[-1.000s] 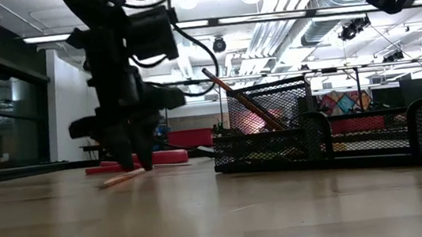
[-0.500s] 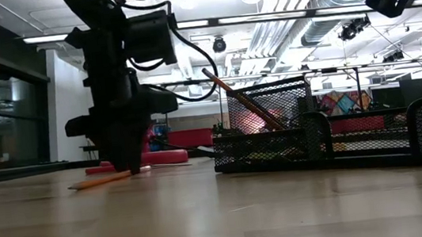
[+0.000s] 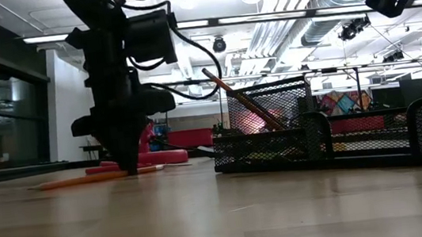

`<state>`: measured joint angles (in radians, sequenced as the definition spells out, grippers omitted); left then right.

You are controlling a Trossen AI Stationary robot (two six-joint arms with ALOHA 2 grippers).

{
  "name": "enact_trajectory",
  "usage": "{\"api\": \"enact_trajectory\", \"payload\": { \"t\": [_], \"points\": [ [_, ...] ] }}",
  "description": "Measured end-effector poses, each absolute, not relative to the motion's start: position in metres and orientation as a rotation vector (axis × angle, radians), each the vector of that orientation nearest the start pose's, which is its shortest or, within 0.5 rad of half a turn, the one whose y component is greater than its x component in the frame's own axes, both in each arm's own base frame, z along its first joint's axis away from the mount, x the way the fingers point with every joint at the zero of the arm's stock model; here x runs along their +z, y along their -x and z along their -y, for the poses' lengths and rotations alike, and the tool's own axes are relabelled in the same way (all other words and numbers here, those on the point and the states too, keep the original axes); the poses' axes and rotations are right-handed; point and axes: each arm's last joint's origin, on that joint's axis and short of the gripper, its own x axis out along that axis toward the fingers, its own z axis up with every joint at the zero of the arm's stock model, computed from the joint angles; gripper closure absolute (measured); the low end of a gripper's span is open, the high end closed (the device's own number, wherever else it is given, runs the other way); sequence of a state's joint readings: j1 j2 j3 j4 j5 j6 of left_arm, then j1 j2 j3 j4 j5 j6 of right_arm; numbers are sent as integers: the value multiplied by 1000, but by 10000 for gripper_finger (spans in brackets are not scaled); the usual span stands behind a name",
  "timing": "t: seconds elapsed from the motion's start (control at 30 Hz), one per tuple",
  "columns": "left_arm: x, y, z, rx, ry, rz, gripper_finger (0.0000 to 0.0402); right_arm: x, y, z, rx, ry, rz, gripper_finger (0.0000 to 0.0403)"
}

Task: Pick and place office supplies into organizer
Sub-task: Put the orange pencil into the black desk organizer

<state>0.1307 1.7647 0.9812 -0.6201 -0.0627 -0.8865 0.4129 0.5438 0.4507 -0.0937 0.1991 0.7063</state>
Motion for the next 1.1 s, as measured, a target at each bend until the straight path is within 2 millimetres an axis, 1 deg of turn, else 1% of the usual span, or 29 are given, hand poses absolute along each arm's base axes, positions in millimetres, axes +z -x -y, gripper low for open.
{"api": "enact_trajectory", "payload": {
  "t": [0.1, 0.23, 0.43, 0.77, 0.9, 1.03, 1.1],
  "points": [
    [141, -303, -42, 778, 771, -1195, 387, 259, -129, -50, 132, -644, -242, 286],
    [154, -311, -44, 741, 711, -1163, 396, 259, -129, -49, 112, -635, -234, 286],
    [166, -317, -47, 766, 660, -1142, 400, 259, -129, -49, 102, -623, -233, 286],
    [176, -321, -48, 745, 606, -1145, 400, 259, -129, -49, 102, -622, -236, 286],
    [175, -317, -50, 708, 524, -1210, 399, 258, -129, -49, 104, -625, -240, 286],
    [173, -305, -54, 692, 461, -1349, 401, 258, -129, -49, 105, -641, -242, 286],
    [173, -304, -58, 665, 389, -1365, 399, 258, -129, -49, 105, -652, -243, 286]
  ]
}}
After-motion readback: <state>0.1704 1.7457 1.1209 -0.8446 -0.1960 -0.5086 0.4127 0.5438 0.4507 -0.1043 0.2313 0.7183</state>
